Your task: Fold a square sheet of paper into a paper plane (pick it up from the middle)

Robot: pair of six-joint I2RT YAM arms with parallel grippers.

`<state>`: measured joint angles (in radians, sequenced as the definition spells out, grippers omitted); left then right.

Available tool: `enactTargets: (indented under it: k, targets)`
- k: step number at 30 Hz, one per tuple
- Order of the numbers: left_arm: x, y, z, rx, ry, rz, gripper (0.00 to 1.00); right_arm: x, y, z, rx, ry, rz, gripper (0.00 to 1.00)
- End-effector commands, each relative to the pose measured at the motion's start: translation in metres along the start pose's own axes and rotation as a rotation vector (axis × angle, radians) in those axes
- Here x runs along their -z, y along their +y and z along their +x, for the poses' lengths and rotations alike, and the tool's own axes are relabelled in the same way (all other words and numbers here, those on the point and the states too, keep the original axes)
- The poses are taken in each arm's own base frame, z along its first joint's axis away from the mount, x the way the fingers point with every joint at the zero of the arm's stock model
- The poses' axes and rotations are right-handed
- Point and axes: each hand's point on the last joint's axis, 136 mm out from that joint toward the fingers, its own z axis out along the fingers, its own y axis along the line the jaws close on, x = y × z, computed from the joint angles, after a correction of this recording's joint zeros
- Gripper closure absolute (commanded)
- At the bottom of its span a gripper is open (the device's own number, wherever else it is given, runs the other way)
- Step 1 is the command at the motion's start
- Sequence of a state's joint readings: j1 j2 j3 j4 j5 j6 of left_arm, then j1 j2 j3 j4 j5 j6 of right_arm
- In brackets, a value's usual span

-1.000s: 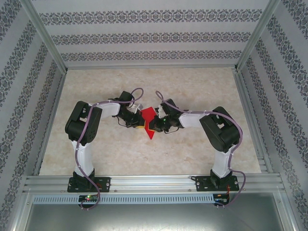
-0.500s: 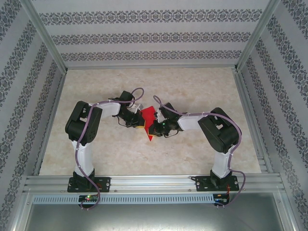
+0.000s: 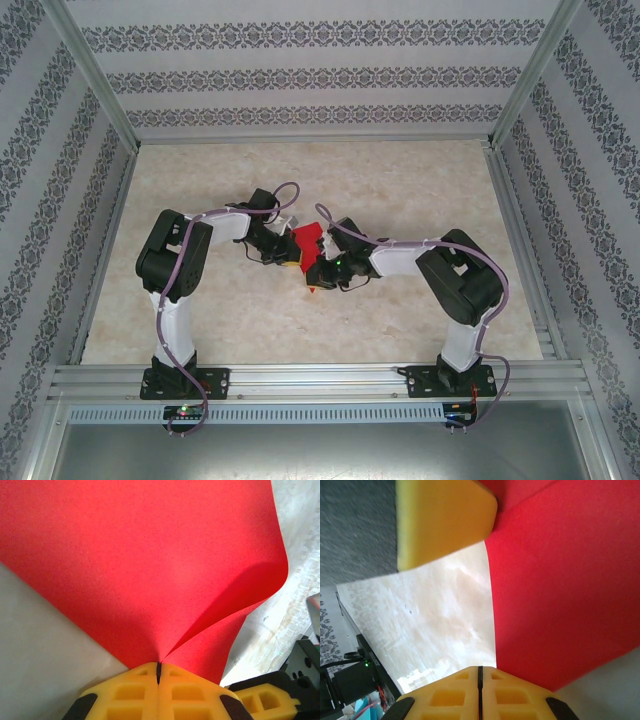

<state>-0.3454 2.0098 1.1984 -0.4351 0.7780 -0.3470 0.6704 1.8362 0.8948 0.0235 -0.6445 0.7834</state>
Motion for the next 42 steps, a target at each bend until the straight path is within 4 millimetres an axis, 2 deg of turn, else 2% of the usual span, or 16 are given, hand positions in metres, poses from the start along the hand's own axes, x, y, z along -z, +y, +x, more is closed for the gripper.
enactTargets:
  k: [1, 7, 14, 18, 20, 22, 24, 32, 36, 42]
  targets:
    - [-0.017, 0.051, 0.024, 0.076, 0.080, -0.174, 0.96, -0.008, -0.010, 0.007, -0.016, 0.022, 0.022, 0.91]
    - [-0.018, 0.053, 0.024, 0.074, 0.082, -0.182, 0.95, -0.013, -0.014, 0.015, -0.014, 0.051, 0.030, 0.91]
    - [-0.017, 0.053, 0.022, 0.074, 0.079, -0.185, 0.95, -0.011, -0.024, 0.032, -0.019, 0.091, 0.073, 0.91]
    - [-0.018, 0.053, 0.021, 0.074, 0.080, -0.182, 0.96, -0.009, -0.017, 0.040, -0.013, 0.103, 0.062, 0.91]
    - [-0.019, 0.052, 0.022, 0.073, 0.082, -0.181, 0.95, -0.001, -0.006, 0.034, -0.003, 0.072, 0.031, 0.91]
    - [-0.019, 0.052, 0.022, 0.072, 0.085, -0.180, 0.95, 0.009, 0.007, 0.021, 0.011, 0.028, 0.002, 0.91]
    - [-0.018, 0.052, 0.022, 0.071, 0.084, -0.176, 0.96, 0.015, 0.013, 0.007, 0.006, -0.016, -0.018, 0.91]
    - [-0.018, 0.051, 0.023, 0.071, 0.086, -0.175, 0.96, 0.008, 0.004, -0.029, -0.038, -0.085, -0.016, 0.91]
    - [-0.018, 0.052, 0.024, 0.070, 0.088, -0.177, 0.96, -0.005, -0.002, -0.029, -0.039, -0.052, -0.004, 0.90]
    - [-0.019, 0.052, 0.023, 0.070, 0.089, -0.179, 0.95, -0.011, -0.012, -0.006, -0.015, 0.019, 0.046, 0.90]
